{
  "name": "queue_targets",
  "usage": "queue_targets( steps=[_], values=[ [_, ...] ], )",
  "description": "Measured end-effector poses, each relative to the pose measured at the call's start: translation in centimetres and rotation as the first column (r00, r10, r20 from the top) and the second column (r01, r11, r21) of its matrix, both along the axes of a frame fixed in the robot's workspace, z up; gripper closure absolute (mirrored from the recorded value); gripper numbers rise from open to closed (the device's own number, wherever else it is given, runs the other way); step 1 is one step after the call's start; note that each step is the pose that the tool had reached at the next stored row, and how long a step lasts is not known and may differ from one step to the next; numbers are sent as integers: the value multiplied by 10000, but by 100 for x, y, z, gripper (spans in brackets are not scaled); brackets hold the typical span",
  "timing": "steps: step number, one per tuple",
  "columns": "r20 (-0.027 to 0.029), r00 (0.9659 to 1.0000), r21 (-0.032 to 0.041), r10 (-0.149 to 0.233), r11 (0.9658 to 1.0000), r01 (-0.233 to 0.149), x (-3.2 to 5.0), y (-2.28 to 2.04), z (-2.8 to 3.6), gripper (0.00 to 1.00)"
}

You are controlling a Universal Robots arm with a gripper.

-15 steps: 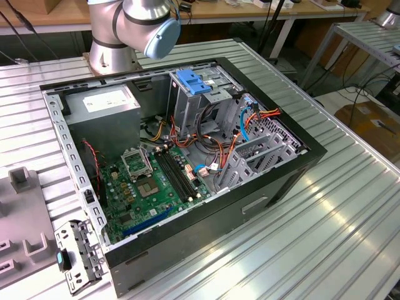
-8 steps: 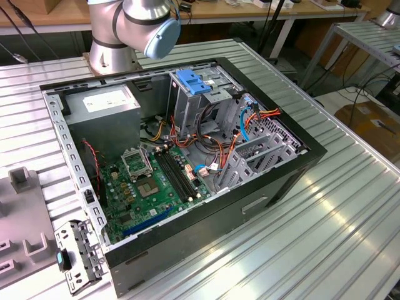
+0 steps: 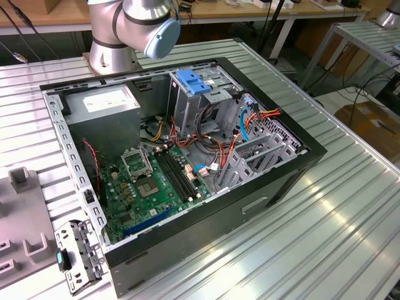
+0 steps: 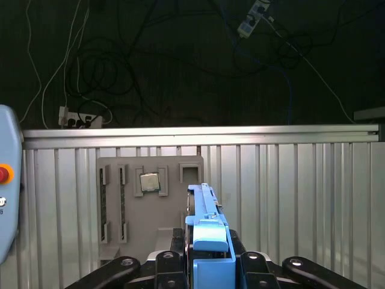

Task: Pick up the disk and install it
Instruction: 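Pick up the disk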

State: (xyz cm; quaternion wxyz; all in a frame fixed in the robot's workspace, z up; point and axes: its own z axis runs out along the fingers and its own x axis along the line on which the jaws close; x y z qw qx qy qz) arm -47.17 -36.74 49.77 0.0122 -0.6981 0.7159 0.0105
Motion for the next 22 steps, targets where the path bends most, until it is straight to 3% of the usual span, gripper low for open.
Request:
queue_targets(
  steps=[22],
  values=[
    [1, 10000, 0, 0, 10000, 0, 190, -1, -1, 63]
  ],
)
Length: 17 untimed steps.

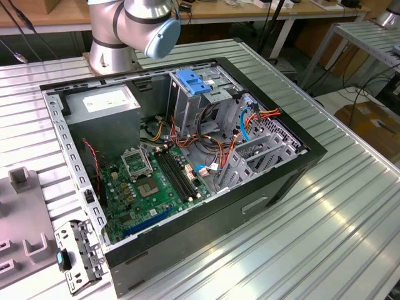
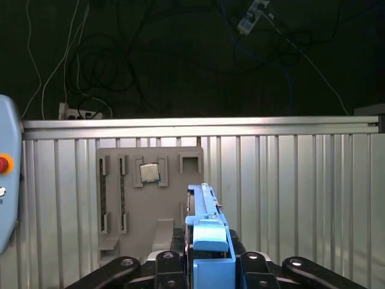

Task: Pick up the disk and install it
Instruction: 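Pick up the disk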

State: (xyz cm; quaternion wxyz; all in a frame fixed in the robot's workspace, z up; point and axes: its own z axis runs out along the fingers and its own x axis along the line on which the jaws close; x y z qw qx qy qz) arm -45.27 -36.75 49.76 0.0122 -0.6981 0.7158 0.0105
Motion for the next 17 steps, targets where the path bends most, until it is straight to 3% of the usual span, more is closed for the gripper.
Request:
queue_targets(
  steps=[17],
  values=[
    [-1, 10000, 0, 0, 10000, 0, 275, -3, 0, 63]
  ],
)
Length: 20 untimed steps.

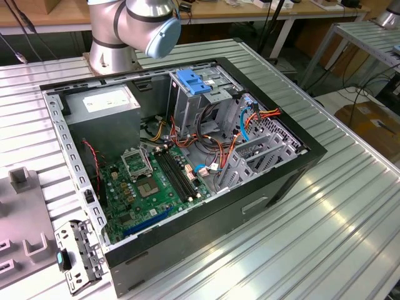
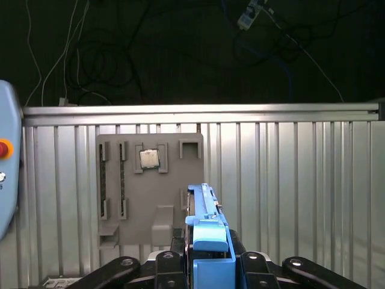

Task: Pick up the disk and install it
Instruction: 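Pick up the disk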

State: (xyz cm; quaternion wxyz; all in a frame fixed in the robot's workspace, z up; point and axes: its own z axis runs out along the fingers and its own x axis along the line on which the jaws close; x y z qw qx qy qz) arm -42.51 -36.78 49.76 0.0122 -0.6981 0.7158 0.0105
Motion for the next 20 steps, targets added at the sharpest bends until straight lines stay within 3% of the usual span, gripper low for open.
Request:
queue_targets(
  steps=[20],
  values=[
    [0, 10000, 0, 0, 10000, 0, 252, -3, 0, 63]
  ],
)
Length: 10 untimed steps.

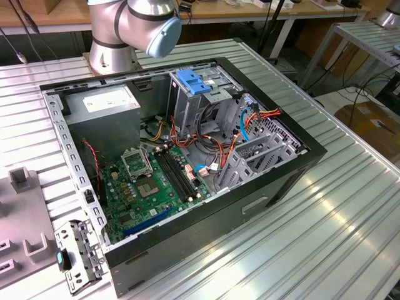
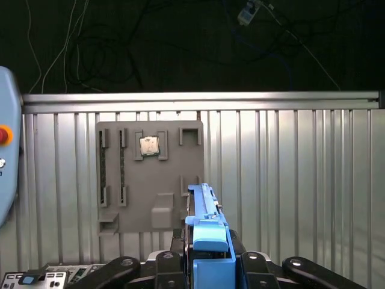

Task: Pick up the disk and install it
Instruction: 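Pick up the disk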

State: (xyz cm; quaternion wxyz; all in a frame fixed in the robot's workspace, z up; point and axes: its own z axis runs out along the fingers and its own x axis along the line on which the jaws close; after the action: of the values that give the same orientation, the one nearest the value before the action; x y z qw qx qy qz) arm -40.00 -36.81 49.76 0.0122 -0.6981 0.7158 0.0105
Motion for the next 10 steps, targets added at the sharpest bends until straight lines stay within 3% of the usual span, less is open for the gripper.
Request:
queue_targets(
  steps=[5, 10],
  values=[
    [0, 10000, -1, 0, 10000, 0, 50, -8, 0, 63],
    [0, 10000, 0, 1, 10000, -1, 79, -77, 0, 63]
  ],
)
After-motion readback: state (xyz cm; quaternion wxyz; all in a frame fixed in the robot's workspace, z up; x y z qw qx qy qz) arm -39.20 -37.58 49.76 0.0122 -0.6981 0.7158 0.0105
